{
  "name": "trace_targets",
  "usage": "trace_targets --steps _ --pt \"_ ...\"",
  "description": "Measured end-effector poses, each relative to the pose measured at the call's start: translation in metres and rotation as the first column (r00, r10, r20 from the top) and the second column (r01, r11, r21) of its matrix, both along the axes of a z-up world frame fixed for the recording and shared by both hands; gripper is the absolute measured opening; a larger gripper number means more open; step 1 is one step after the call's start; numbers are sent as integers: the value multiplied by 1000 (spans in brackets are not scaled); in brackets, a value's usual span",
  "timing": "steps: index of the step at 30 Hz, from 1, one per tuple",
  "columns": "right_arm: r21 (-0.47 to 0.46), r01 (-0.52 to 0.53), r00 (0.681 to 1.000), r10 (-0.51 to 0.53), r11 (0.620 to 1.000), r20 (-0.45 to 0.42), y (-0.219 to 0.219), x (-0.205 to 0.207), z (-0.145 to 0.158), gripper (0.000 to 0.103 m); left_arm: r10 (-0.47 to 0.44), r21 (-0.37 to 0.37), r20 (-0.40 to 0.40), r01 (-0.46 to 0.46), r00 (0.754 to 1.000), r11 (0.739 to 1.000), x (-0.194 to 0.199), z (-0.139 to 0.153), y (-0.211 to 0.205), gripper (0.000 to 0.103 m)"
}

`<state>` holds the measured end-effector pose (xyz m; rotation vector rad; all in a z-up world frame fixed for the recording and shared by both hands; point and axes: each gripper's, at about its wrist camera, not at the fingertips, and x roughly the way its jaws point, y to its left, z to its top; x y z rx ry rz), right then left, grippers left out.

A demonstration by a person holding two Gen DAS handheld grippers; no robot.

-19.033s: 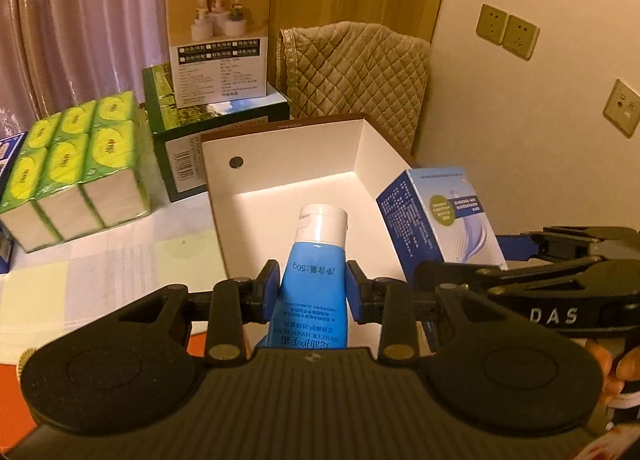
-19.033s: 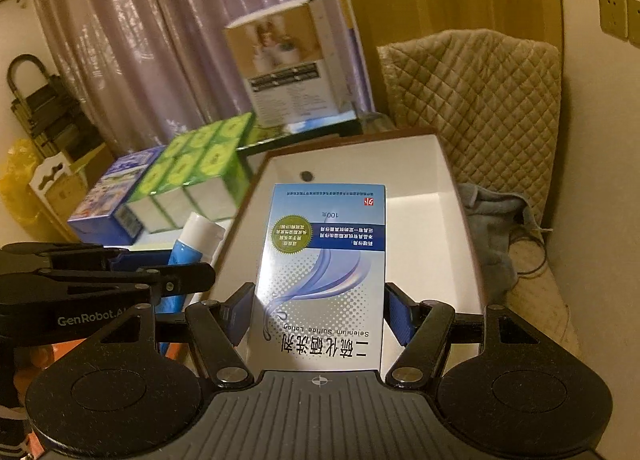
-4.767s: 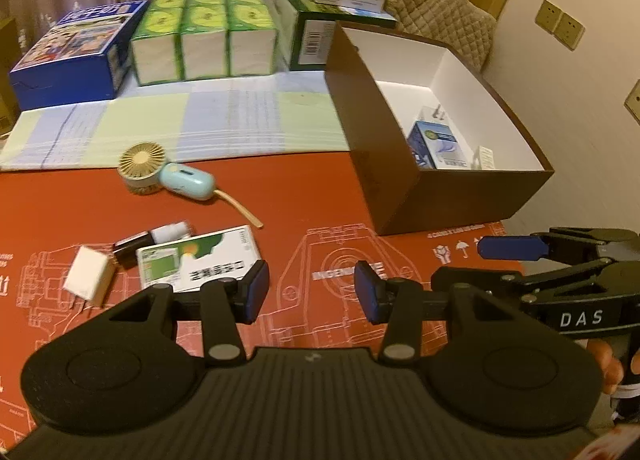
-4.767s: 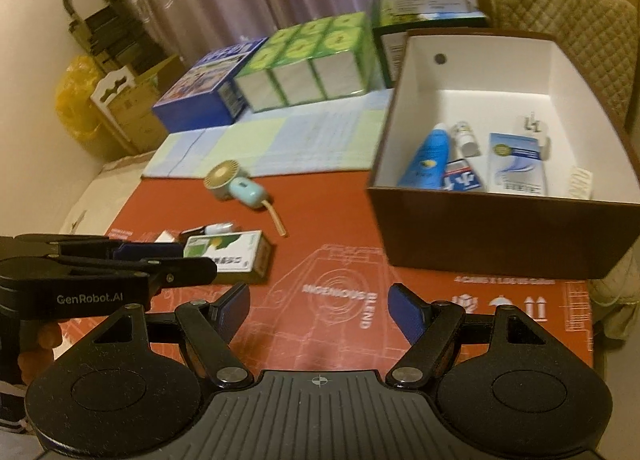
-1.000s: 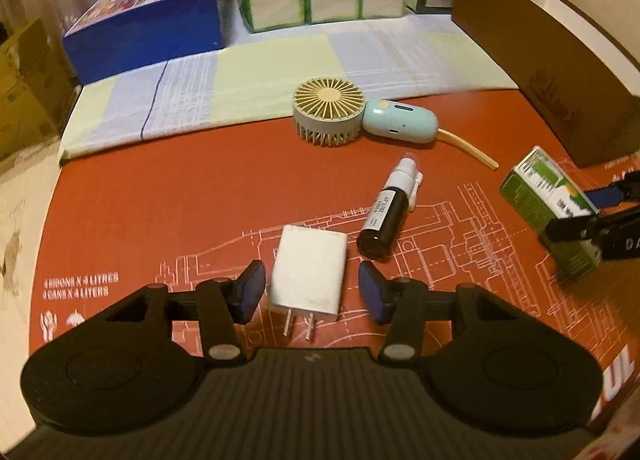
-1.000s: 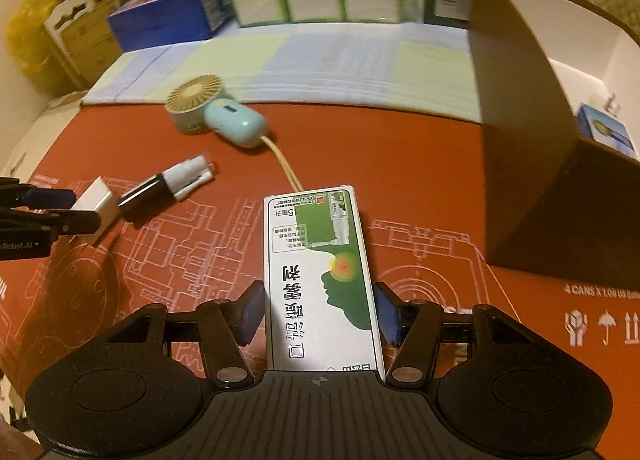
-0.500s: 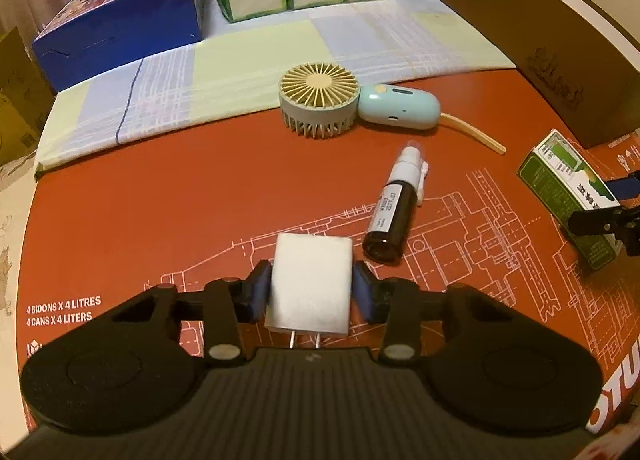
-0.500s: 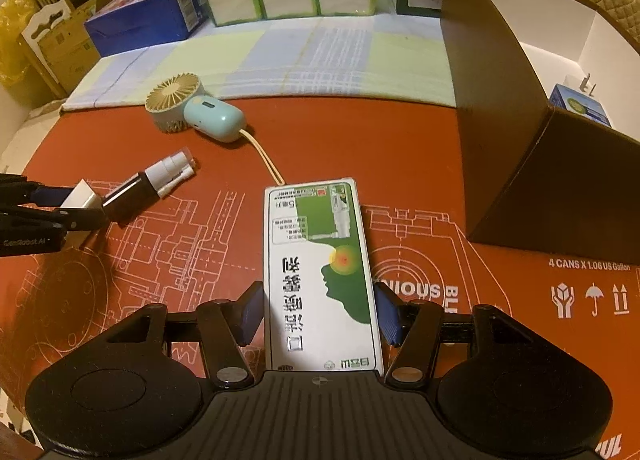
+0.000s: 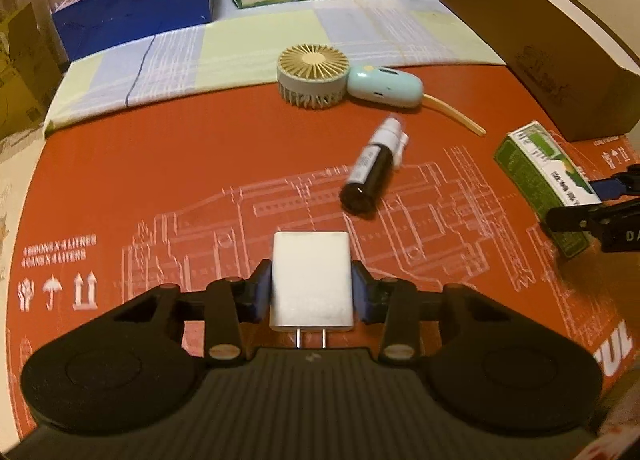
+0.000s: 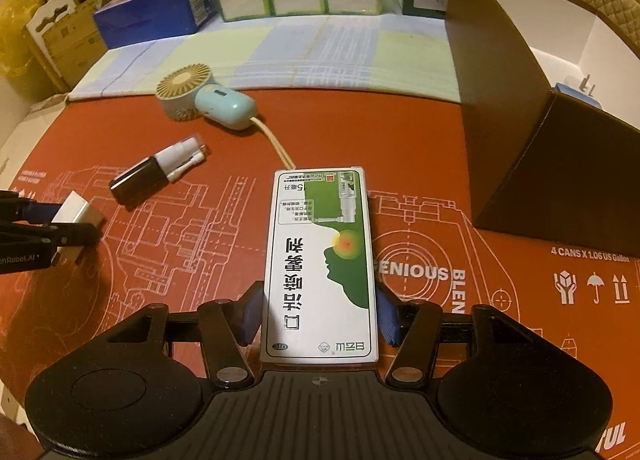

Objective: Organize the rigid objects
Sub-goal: 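Lift the green-and-white box with the right gripper while the left gripper grasps the white charger, then carry the green-and-white box and white charger over the brown box with both grippers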

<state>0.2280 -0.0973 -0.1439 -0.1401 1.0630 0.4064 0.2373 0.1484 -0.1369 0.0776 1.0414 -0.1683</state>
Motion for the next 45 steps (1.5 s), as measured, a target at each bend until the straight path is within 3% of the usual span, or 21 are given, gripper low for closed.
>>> trace_targets --steps 8,21,27,29,45 --pt "18 -81 996 81 997 -33 -5 -15 -2 53 -25 -13 -9 24 1000 1000 -16 0 -8 36" --pt "-19 -38 998 37 999 -42 8 3 -7 62 -4 -15 -7 4 1000 1000 -10 -1 -12 36" --pt "-85 -125 992 123 989 -25 21 9 -10 60 33 -7 -7 -33 999 999 -9 -1 -15 36" --pt "-80 -158 987 157 984 -23 24 9 -10 53 48 4 -10 -48 999 999 -8 -1 -17 36" --pt "-48 -262 965 261 964 -23 8 5 -10 53 104 47 -37 -102 994 994 -8 -1 -43 36"
